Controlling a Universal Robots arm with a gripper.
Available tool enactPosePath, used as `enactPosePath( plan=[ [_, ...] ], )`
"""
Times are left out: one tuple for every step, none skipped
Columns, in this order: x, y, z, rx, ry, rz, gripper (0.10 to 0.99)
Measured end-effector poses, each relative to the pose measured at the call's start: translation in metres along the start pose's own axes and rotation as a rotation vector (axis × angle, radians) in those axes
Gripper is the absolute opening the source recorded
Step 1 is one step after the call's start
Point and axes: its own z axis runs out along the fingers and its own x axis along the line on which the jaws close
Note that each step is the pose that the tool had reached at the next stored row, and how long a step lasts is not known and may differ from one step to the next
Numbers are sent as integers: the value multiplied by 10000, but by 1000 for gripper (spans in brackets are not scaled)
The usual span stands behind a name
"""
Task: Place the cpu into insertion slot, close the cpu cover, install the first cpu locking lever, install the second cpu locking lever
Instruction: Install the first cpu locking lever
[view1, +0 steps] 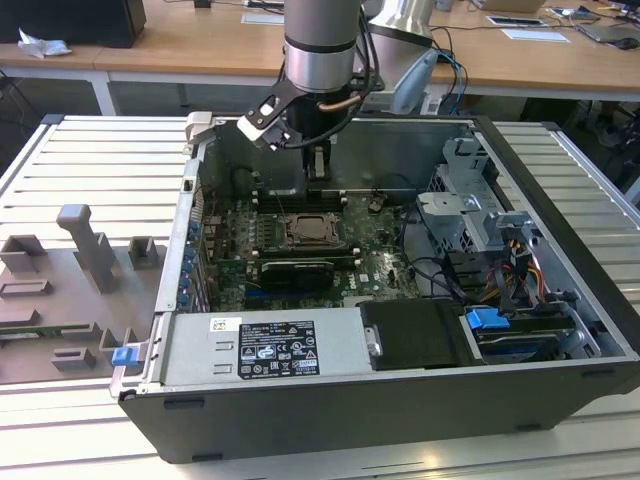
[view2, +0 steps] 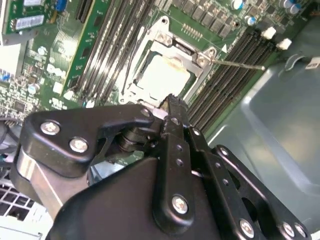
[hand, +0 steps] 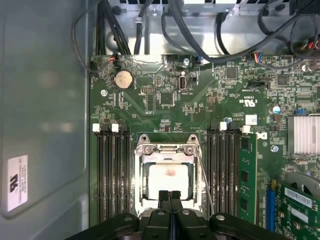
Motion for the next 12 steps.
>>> enactPosePath(
  plan=[
    [0,0,0,1,1,-22,106],
    [0,0,0,3,2,-92,106],
    [0,0,-1,5,2,-167,106],
    [0,0,-1,7,6,-263,106],
    [0,0,-1,10,8,-377,106],
    [0,0,-1,15,13,-531,106],
    [0,0,-1,21,23,-824,106],
    [0,0,-1,25,27,-1000,106],
    [0,0,-1,30,33,-1202,106],
    [0,-1,-1,34,39,-1395,106],
    [0,-2,-1,36,42,-1495,106],
    [0,-3,-1,37,44,-1539,106]
  ],
)
